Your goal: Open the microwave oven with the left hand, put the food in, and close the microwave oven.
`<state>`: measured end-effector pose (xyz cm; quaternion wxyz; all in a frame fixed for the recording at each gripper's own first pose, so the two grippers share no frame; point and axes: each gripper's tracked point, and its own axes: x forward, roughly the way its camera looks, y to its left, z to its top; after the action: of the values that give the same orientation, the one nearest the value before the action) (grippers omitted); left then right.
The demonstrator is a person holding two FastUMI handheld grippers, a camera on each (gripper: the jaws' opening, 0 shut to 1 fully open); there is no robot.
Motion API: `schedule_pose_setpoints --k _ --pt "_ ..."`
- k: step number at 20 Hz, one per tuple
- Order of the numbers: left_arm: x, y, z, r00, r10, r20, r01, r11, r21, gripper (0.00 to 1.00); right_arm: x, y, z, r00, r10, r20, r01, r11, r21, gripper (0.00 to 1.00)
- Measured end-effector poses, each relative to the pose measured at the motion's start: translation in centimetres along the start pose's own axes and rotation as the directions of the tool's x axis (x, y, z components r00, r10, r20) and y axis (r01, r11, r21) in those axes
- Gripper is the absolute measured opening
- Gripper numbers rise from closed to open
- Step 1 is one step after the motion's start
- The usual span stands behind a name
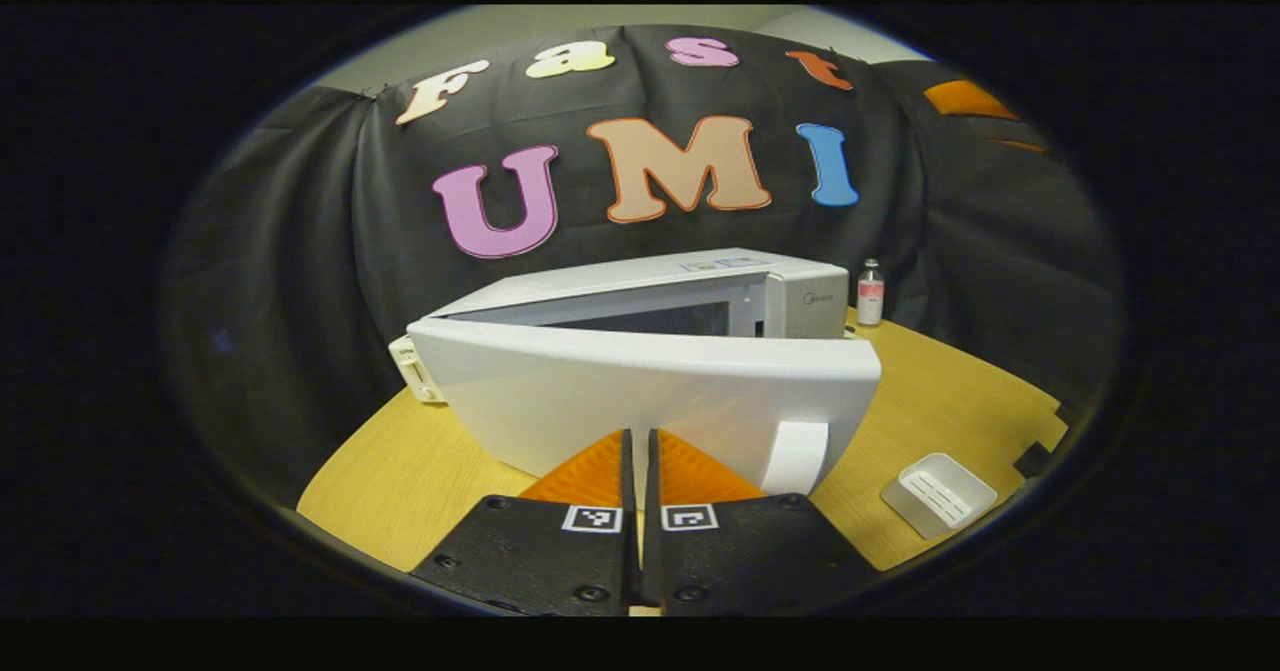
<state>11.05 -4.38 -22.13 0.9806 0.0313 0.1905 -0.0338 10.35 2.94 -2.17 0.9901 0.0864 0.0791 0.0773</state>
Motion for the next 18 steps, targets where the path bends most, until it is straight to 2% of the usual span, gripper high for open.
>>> schedule_pose_setpoints --k 8,9,10,11,12,18 --pt "4.3 -1.5 1.5 0.999 -0.037 0.012 0.036 0.999 0.030 0.00 0.9 -0.9 1.1 0.999 -0.023 0.027 0.023 1.000 -0.012 0.91" --pt "4.9 -1.4 1.6 0.999 -0.037 0.014 0.037 0.999 0.030 0.00 1.0 -1.0 1.0 0.999 -0.026 0.025 0.026 0.999 -0.021 0.94" --pt "5.3 -1.4 1.9 0.999 -0.037 0.018 0.037 0.999 0.027 0.00 1.0 -1.0 0.7 0.999 -0.025 0.020 0.026 0.999 -0.027 0.91" --pt "5.7 -1.5 2.1 0.999 -0.038 0.018 0.038 0.999 0.023 0.00 1.0 -1.0 0.6 1.000 -0.023 0.017 0.024 0.999 -0.032 0.95" --pt "6.3 -1.6 2.2 0.999 -0.040 0.017 0.039 0.999 0.020 0.01 0.9 -1.0 0.7 1.000 -0.024 0.017 0.024 0.999 -0.038 0.92" --pt "8.2 -2.1 2.5 0.999 -0.046 0.015 0.046 0.999 0.015 0.00 0.7 -1.0 0.8 1.000 -0.025 0.016 0.025 0.999 -0.038 0.92"
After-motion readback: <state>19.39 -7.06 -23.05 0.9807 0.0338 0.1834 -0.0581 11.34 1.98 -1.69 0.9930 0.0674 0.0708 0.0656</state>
